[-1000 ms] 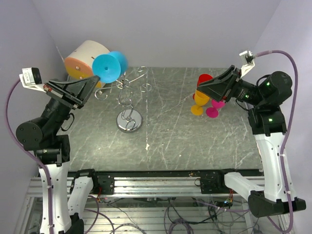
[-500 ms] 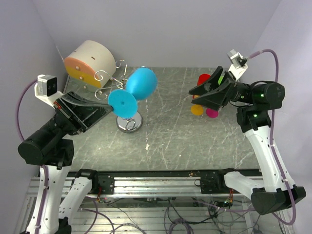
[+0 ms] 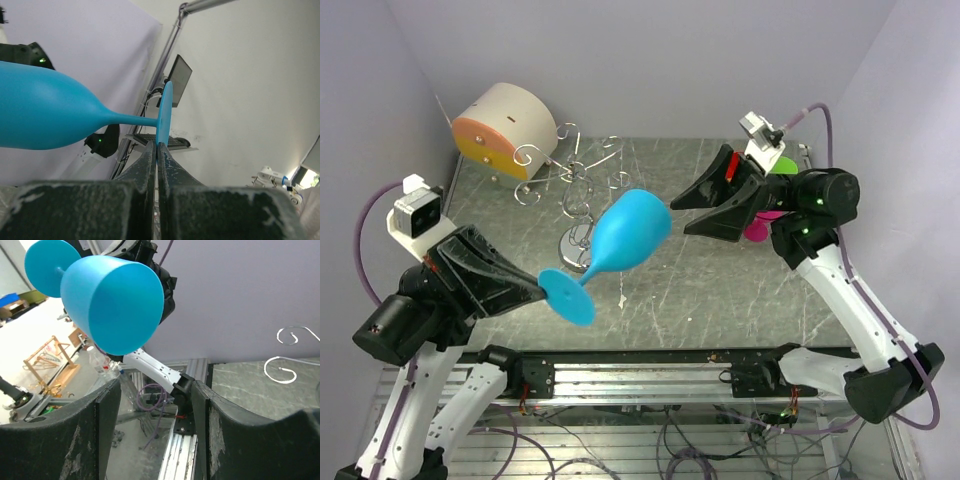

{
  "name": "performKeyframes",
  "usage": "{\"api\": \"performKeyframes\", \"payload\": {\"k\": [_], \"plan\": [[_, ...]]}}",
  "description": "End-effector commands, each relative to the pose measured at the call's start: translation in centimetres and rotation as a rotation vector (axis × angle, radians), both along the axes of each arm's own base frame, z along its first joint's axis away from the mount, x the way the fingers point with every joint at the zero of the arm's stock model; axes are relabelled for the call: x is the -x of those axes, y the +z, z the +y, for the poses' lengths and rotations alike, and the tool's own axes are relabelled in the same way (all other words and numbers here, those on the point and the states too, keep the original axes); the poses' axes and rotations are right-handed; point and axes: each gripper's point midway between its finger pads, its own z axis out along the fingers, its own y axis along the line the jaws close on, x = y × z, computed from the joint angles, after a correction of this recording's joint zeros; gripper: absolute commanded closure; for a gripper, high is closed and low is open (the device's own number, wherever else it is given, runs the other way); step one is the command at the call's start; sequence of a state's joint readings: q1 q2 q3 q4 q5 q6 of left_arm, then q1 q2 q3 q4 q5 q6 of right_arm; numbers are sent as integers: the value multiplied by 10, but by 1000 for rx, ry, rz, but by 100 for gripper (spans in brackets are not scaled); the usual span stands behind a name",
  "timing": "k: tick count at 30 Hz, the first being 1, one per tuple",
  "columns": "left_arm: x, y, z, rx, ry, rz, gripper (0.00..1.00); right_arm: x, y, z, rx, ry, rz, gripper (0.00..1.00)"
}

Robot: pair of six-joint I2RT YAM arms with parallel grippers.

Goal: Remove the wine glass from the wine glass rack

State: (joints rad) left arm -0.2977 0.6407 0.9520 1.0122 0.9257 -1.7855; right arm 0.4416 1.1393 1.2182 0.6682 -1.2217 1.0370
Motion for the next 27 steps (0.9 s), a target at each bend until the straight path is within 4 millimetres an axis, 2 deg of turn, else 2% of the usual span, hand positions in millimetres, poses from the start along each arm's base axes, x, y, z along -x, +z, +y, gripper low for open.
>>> {"api": "performKeyframes", "payload": {"k": [1,5,10,27], "plan": [[31,-4,8,24,-43,-118,93,15,11,4,-67,40,-75,41],[28,-10,8,25,-48,-96,93,33,18,10,-102,94,-95,41],[26,-14,7,26,-50,-93,93,45,25,12,-133,119,-110,41],[16,-21,6,45,-59,-67,93,76,34,24,-173,194,-122,44]]}}
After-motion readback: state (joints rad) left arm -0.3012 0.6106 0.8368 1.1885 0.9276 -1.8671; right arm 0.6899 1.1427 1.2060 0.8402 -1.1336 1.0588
